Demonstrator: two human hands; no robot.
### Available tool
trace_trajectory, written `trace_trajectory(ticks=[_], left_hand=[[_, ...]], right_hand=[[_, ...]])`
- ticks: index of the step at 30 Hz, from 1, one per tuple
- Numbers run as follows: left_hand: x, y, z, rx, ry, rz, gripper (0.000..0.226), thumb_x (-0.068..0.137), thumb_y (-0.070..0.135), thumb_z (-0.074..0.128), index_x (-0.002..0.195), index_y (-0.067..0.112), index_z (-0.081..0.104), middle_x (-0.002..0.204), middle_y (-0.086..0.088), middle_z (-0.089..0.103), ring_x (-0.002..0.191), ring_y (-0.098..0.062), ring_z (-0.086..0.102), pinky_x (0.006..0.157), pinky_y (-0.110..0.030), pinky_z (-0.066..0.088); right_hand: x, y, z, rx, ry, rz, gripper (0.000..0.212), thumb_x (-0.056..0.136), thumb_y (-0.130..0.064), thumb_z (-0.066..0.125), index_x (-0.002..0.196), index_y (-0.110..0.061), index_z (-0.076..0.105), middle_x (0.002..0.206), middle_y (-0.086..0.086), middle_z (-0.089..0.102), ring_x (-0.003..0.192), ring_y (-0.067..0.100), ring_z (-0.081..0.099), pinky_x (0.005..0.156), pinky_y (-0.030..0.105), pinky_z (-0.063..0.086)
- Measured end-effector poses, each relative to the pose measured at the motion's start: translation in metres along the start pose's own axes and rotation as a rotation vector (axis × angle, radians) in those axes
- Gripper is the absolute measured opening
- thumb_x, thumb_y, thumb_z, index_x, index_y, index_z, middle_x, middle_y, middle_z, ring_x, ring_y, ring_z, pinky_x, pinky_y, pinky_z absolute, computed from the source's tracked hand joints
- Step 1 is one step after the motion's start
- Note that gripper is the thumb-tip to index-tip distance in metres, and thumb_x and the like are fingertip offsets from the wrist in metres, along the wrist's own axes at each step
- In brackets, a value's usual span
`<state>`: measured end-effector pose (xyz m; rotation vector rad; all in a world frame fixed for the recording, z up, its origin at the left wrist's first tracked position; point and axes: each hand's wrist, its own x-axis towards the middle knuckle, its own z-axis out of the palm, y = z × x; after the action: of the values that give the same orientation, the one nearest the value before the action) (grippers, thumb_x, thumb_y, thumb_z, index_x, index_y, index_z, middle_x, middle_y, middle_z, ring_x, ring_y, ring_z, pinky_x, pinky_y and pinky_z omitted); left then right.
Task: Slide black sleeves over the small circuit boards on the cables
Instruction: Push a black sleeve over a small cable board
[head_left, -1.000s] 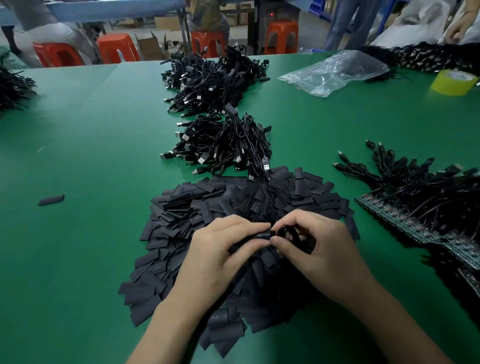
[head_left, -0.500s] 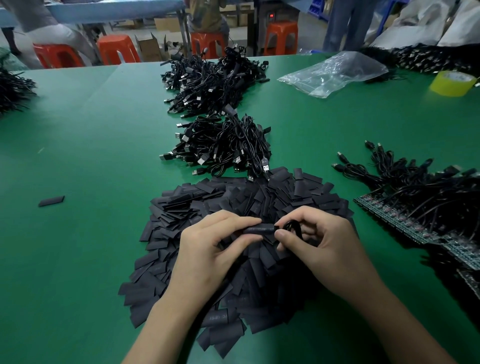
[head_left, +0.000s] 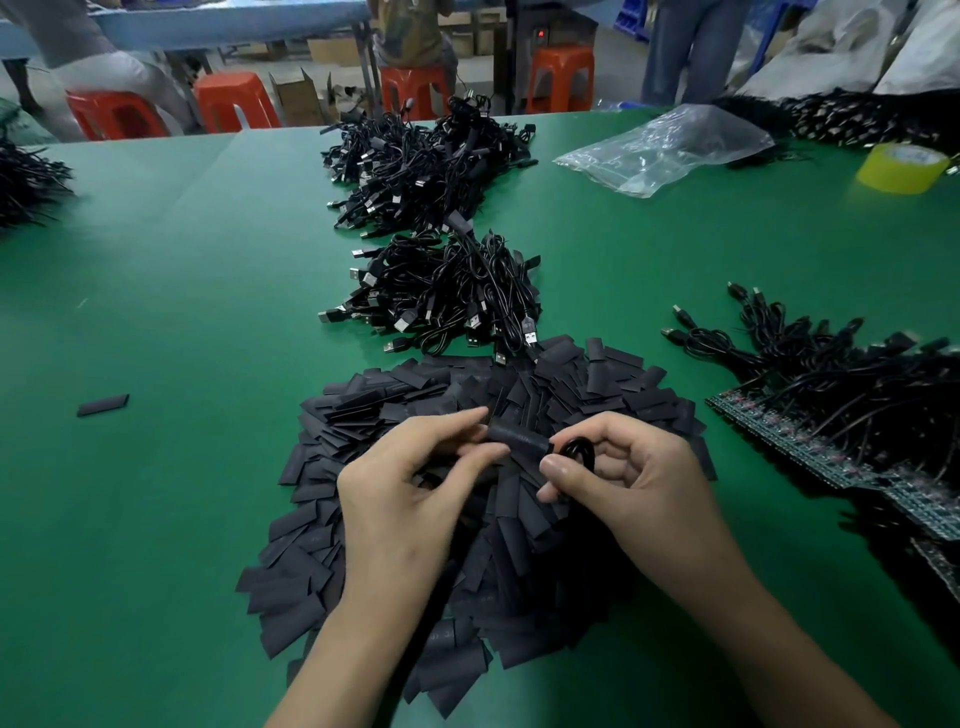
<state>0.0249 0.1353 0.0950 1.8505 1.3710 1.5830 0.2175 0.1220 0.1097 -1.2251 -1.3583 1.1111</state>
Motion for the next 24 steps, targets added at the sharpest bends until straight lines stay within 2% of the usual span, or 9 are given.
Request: trace_trajectory(ticks=[4, 8, 11, 15, 17, 20, 22, 24], left_hand=[[-0.005, 0.001, 0.004, 0.066, 0.007, 0.060, 0.024, 0.083, 0.021, 0.082, 0.106, 0.014, 0.080, 0.098, 0.012, 0.075, 0.091, 0.001, 0.071, 0.082, -0.012, 0.051], [-0.006, -0.006, 0.004, 0.131, -0.017, 0.103, 0.023, 0.087, 0.025, 0.082, 0.108, 0.015, 0.080, 0.099, 0.012, 0.075, 0.091, -0.004, 0.071, 0.080, -0.029, 0.058], [-0.005, -0.011, 0.001, 0.184, -0.052, 0.162, 0.024, 0.089, 0.028, 0.078, 0.111, 0.017, 0.079, 0.101, 0.011, 0.074, 0.091, -0.010, 0.071, 0.077, -0.038, 0.058], [0.000, -0.012, -0.001, 0.192, -0.103, 0.118, 0.031, 0.094, 0.038, 0.071, 0.122, 0.025, 0.075, 0.110, 0.014, 0.072, 0.100, -0.008, 0.069, 0.086, -0.036, 0.057], [0.000, -0.010, -0.001, 0.184, -0.123, 0.071, 0.037, 0.094, 0.041, 0.068, 0.128, 0.026, 0.073, 0.112, 0.016, 0.071, 0.102, -0.004, 0.067, 0.091, -0.029, 0.055], [0.000, -0.010, -0.001, 0.184, -0.136, 0.023, 0.039, 0.094, 0.044, 0.064, 0.129, 0.027, 0.071, 0.111, 0.019, 0.069, 0.100, -0.001, 0.066, 0.089, -0.024, 0.054], [0.000, -0.010, 0.000, 0.189, -0.145, 0.002, 0.038, 0.094, 0.046, 0.062, 0.128, 0.029, 0.071, 0.111, 0.020, 0.069, 0.100, 0.000, 0.066, 0.087, -0.024, 0.054], [0.000, -0.010, 0.000, 0.186, -0.160, -0.012, 0.038, 0.095, 0.047, 0.061, 0.127, 0.030, 0.072, 0.111, 0.021, 0.069, 0.103, 0.001, 0.065, 0.088, -0.023, 0.054]], right_hand=[[-0.002, 0.002, 0.004, -0.018, 0.024, 0.015, 0.010, 0.087, -0.013, 0.080, 0.092, -0.017, 0.072, 0.074, 0.004, 0.078, 0.073, 0.018, 0.078, 0.072, 0.029, 0.063], [-0.002, 0.005, 0.005, -0.041, 0.044, 0.022, 0.008, 0.088, -0.014, 0.079, 0.090, -0.018, 0.072, 0.072, 0.002, 0.078, 0.071, 0.016, 0.077, 0.068, 0.024, 0.060], [-0.002, 0.007, 0.004, -0.049, 0.032, 0.030, 0.009, 0.088, -0.016, 0.079, 0.088, -0.020, 0.072, 0.073, 0.002, 0.078, 0.071, 0.017, 0.077, 0.068, 0.025, 0.060], [0.004, 0.003, -0.001, 0.024, 0.048, 0.052, 0.009, 0.089, -0.014, 0.079, 0.087, -0.021, 0.073, 0.075, 0.007, 0.078, 0.070, 0.020, 0.077, 0.066, 0.023, 0.059], [0.010, -0.004, -0.004, 0.073, 0.125, 0.073, 0.007, 0.089, -0.013, 0.079, 0.086, -0.018, 0.075, 0.074, 0.010, 0.076, 0.067, 0.023, 0.076, 0.065, 0.028, 0.061], [0.037, -0.019, -0.005, 0.072, 0.186, 0.087, 0.007, 0.091, -0.014, 0.077, 0.084, -0.015, 0.076, 0.074, 0.008, 0.075, 0.063, 0.028, 0.075, 0.066, 0.042, 0.064], [0.072, -0.033, 0.001, 0.020, 0.185, 0.088, 0.006, 0.091, -0.018, 0.077, 0.088, -0.014, 0.075, 0.077, 0.007, 0.076, 0.062, 0.027, 0.075, 0.070, 0.053, 0.064], [0.115, -0.047, 0.010, -0.073, 0.216, 0.049, 0.011, 0.091, -0.020, 0.078, 0.085, -0.012, 0.075, 0.076, 0.008, 0.076, 0.060, 0.025, 0.075, 0.070, 0.058, 0.063]])
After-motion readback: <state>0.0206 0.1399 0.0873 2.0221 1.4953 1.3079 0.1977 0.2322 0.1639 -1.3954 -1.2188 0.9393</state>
